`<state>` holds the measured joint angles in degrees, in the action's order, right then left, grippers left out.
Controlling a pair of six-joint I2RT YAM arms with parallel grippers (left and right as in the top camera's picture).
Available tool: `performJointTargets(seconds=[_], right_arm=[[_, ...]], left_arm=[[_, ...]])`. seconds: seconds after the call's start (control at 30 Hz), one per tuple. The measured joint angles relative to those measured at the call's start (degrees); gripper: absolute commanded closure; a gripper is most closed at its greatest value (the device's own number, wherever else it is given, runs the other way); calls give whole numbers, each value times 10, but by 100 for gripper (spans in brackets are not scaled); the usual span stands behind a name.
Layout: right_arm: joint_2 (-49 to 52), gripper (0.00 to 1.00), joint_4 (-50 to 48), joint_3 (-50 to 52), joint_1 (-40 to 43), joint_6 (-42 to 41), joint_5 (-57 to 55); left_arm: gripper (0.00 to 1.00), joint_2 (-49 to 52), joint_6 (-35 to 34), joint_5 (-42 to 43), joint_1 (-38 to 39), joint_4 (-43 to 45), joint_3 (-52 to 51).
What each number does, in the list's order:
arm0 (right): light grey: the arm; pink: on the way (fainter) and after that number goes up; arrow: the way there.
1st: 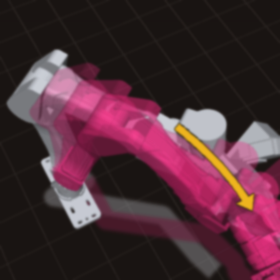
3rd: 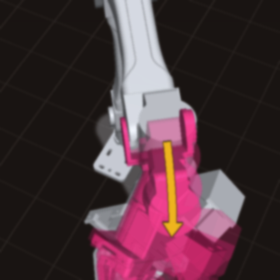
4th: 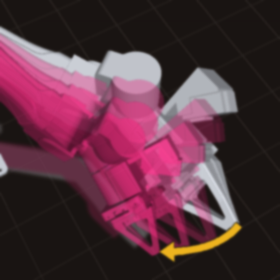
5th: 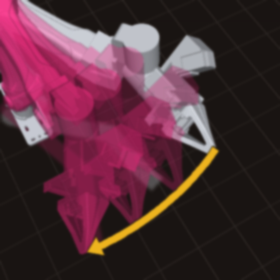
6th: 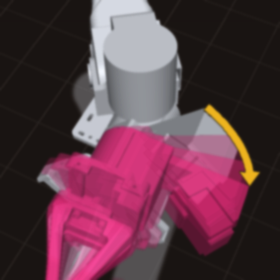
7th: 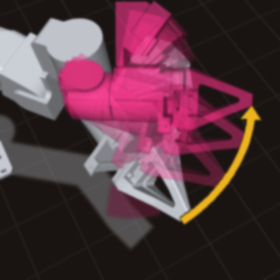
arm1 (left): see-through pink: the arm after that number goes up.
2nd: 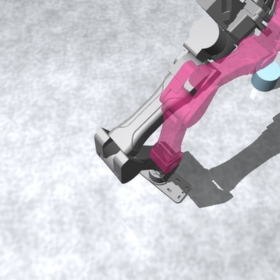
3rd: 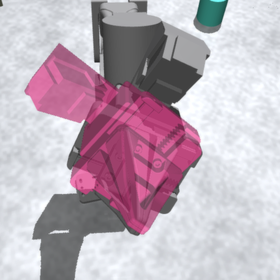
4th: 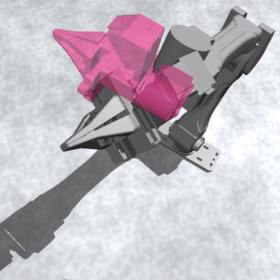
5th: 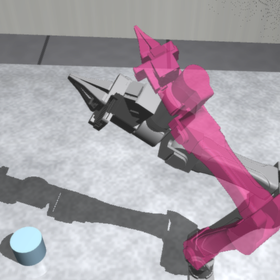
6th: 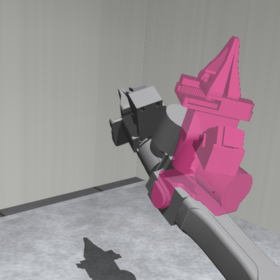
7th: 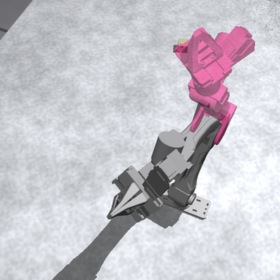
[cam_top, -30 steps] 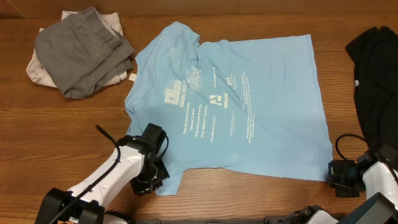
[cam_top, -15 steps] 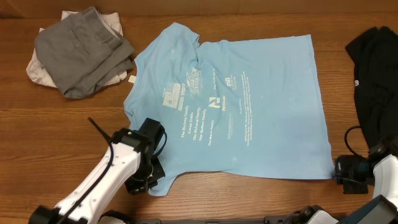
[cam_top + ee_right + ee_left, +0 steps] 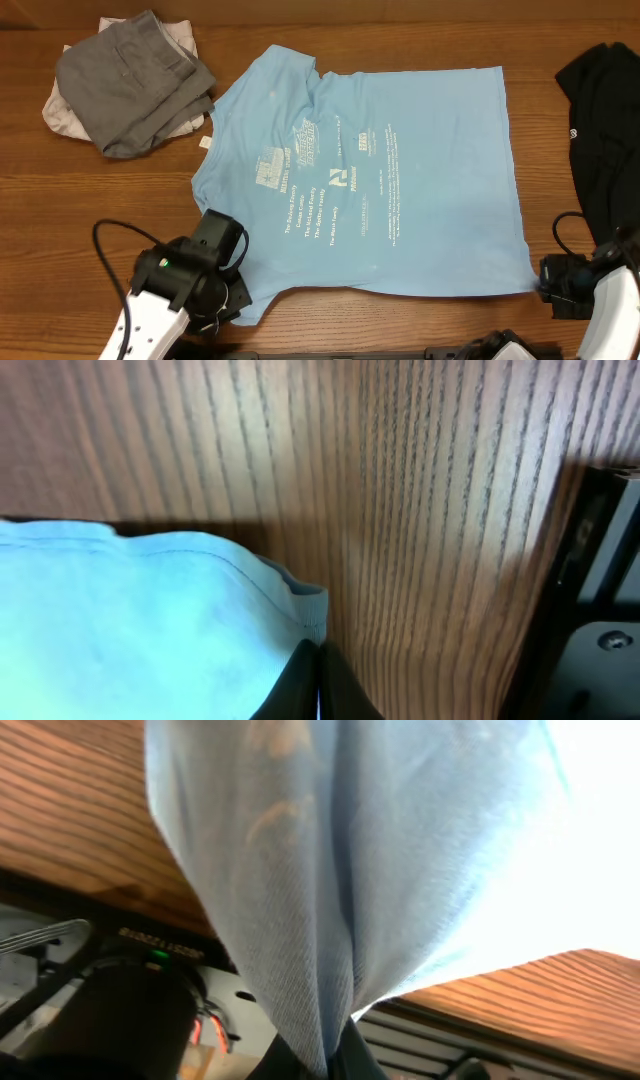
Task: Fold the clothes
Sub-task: 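Fold the near hem up toward the collar with both grippers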
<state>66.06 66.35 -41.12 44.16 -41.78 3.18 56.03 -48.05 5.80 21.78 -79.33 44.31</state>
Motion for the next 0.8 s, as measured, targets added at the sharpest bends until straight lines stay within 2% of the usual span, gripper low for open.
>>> performJointTargets(seconds=[0.2, 0.43, 0.8], right_arm=[[-22, 96, -8, -10, 0, 0, 8], [-23, 96, -72, -40, 0, -1, 69], [28, 96, -193, -40, -26, -16, 130]], left_arm=[[96, -11, 0, -9, 0, 40, 14], [96, 24, 2, -83, 0, 146, 75], [96, 162, 13, -186, 0, 288, 79]])
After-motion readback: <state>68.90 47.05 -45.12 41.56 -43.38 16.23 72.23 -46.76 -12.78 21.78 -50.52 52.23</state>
